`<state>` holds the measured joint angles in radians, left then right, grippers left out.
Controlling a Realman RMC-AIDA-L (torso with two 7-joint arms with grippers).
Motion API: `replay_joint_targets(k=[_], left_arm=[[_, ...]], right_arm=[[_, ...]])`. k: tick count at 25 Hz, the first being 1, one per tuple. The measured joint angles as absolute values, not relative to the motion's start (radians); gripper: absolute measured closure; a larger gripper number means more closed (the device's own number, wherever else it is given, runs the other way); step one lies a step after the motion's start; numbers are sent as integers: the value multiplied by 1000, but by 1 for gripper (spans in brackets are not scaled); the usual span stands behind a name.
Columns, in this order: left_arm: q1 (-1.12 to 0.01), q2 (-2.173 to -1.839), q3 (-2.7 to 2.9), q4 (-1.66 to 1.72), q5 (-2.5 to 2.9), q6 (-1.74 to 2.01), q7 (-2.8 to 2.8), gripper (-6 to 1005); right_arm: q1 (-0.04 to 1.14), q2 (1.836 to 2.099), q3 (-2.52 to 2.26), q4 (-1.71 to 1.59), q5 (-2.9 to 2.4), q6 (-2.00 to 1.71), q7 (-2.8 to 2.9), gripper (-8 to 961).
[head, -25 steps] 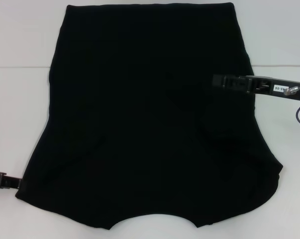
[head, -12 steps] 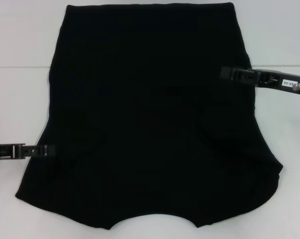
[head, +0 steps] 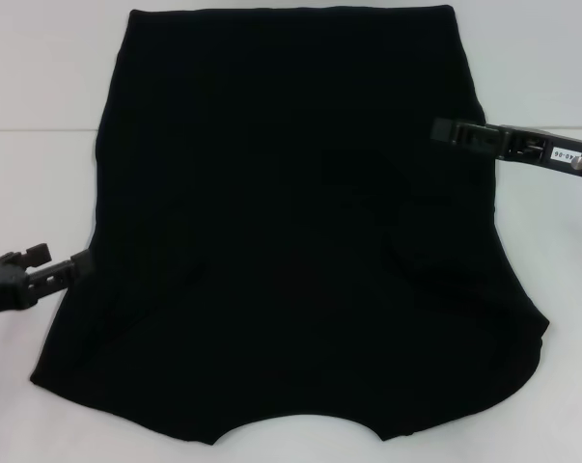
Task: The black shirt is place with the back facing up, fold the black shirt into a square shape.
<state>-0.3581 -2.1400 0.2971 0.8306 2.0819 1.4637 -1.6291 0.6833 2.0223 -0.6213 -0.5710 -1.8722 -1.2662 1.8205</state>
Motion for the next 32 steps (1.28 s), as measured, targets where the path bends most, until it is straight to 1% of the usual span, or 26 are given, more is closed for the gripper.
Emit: replay_joint_targets(k=[6,13,18,24,32], left_arm=[[-306,-2162,239,782,2013,1578,-1405,91],[-266,-2164,182,761,2002,1655,-1232,90],[-274,-2158,186,830,2140,1648,-1244,90],[-286,-2158,216,938,2255,1661,-1346,90],[-332,-2150,228,992,2421,1639,-1518,90]], right_arm=[[691,2028,-621,-571,-1871,-1266,1817,392],[694,2031,-621,-571,-1871,-1265,1811,393],[695,2031,-621,-576,-1871,-1273,1812,393],[695,2031,-621,-576,-1871,-1275,1815,393],[696,2032,-621,-573,-1862,-1275,1811,393]])
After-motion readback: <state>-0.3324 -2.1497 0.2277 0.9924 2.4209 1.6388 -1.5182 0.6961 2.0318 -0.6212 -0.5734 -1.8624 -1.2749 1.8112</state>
